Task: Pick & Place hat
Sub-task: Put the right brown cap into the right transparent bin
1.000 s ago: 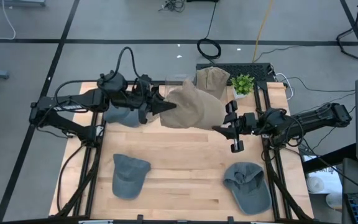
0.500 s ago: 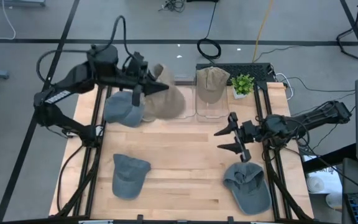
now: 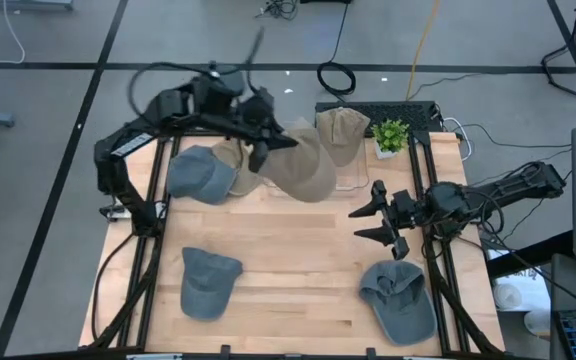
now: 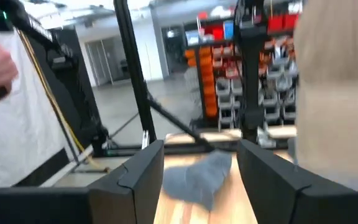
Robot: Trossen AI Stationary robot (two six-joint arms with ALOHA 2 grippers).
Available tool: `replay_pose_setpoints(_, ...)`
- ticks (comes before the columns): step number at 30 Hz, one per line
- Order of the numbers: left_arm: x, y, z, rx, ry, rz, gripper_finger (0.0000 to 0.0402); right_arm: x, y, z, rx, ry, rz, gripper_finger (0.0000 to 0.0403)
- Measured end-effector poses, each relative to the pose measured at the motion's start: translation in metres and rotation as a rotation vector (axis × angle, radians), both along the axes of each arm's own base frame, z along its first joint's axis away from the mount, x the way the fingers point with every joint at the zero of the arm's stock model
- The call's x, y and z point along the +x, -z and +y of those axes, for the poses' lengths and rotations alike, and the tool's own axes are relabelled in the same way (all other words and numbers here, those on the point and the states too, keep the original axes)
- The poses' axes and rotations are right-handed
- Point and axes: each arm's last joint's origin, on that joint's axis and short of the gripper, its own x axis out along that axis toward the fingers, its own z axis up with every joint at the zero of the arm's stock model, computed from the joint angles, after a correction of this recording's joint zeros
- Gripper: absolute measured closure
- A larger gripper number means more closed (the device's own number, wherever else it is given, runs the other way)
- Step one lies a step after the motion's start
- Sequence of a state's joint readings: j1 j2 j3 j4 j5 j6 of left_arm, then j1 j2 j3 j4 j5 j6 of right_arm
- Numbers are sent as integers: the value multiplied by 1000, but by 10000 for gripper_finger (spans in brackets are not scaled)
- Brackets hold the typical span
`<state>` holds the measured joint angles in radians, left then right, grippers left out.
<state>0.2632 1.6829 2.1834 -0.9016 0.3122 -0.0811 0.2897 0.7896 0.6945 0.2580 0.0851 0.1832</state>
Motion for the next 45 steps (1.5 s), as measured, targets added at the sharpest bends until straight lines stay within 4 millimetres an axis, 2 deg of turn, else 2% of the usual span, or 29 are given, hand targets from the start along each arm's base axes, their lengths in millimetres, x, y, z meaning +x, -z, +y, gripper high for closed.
replay_pose_setpoints(5,18,20,3,10,21,96,389,-4,-12,-4,31,102,-108,214)
replay_pose_setpoints(10,31,40,0,15,58,200,389,-5,-15,-8,51,204,-135,213)
replay_pose_setpoints(16,42,57,-15,30,132,296,389,1,-11,-10,23,230,-111,213)
replay_pose_setpoints(20,41,61,-29,33,178,339,389,8,-10,-12,15,246,-118,221)
replay_pose_setpoints(27,39,64,-49,32,234,393,389,39,-35,-13,-79,191,-49,231)
replay_pose_setpoints(37,37,66,-73,29,304,430,389,86,-66,-17,-138,82,27,225)
replay_pose_setpoints(45,37,66,-91,-27,371,430,389,118,-64,-20,-93,-42,69,225)
